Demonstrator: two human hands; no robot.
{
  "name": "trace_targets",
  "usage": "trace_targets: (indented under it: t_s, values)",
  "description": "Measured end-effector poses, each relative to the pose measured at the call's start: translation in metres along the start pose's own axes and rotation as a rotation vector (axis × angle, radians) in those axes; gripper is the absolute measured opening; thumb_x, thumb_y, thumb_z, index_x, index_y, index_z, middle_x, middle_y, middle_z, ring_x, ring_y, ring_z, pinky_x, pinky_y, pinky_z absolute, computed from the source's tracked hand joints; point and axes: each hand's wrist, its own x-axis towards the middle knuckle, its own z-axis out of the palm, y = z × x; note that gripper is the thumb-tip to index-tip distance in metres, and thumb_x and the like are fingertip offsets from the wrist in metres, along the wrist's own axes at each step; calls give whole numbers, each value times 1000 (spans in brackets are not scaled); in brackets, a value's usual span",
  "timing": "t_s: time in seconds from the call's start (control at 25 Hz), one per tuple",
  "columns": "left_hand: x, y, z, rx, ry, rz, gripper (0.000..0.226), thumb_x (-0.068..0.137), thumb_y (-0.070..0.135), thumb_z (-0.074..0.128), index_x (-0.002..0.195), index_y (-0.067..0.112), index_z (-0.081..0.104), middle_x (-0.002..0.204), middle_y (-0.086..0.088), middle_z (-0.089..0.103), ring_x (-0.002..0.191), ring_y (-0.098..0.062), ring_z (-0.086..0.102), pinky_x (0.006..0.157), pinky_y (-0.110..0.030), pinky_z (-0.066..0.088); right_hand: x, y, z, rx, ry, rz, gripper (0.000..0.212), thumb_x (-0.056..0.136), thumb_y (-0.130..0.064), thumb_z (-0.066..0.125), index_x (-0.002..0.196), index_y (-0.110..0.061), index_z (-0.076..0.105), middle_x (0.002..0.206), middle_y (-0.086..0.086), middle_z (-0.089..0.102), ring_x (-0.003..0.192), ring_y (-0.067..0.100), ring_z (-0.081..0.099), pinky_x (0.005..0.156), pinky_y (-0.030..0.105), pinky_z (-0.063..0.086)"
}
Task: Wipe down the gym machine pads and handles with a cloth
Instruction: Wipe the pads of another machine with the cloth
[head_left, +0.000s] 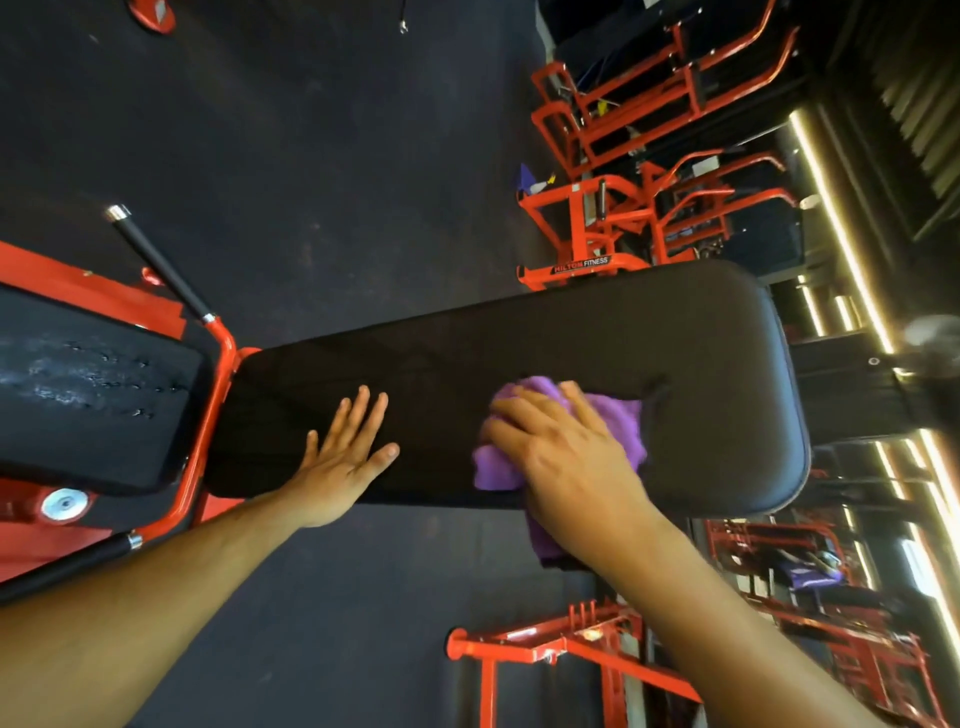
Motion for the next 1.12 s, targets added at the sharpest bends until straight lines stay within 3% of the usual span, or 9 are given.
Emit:
trace_targets:
  t_s: [0.16,0.28,0.4,0.52,0.68,0.76,0.84,1.0,1.12]
  values:
    - [-1,-1,3,7,24,13,87,71,98,-3,145,60,-28,154,30,-43,147,-4,-36,122,-56,-13,27,-17,19,-60,-21,176,30,75,-17,64,105,-21,66,115,6,63,118,35,57,113,67,29]
    - [2,-7,-2,36,3,31,83,75,96,0,145,60,-27,153,32,-43,147,-4,-35,123,-58,-10,56,-60,43,-24,-86,7,31,79,-16,45,100,-17,68,104,8,63,109,37,61,111,63,36]
    - [3,-11,-10,82,-58,51,74,91,83,11,148,56,-27,152,30,-45,148,-6,-35,124,-58,-8,20,-45,46,73,-104,-193,42,76,-19,35,102,-24,68,110,0,64,114,28,60,110,49,42]
    - [4,-13,-7,92,-68,51,69,96,73,14,148,56,-27,151,31,-46,148,-5,-36,124,-56,-10,25,-23,31,50,-27,-106,34,80,-21,38,100,-24,66,111,-1,63,114,26,58,100,42,45]
    - [4,-18,-24,149,-128,96,73,102,65,26,155,48,-21,161,20,-37,151,-9,-28,125,-53,-3,77,-59,57,64,-62,-41,27,77,-11,52,97,-18,68,103,4,65,107,33,62,103,51,45]
    - [-7,-47,-42,248,-68,56,78,105,57,35,160,37,-17,167,7,-30,155,-14,-19,127,-52,3,75,-58,57,146,-131,-185,35,73,-7,58,104,-19,69,112,3,65,110,32,62,99,48,47]
    - [-33,-91,-46,355,85,-6,80,107,50,37,161,25,-17,168,2,-26,156,-15,-15,129,-52,6,76,-34,39,140,-82,-254,39,76,-15,45,107,-20,68,119,3,64,115,32,58,96,47,45]
    - [-56,-122,-27,390,190,-17,77,109,45,36,161,22,-15,169,3,-25,156,-13,-15,127,-41,-3,115,3,28,-150,63,144,29,89,-23,52,116,-21,60,132,5,58,133,30,47,111,69,25]
    - [-10,-82,-19,143,155,-29,71,110,45,28,163,21,-12,168,5,-26,154,-10,-20,127,-43,-4,170,-3,49,-213,-97,210,29,90,-18,54,118,-20,60,125,8,57,128,36,48,108,70,27]
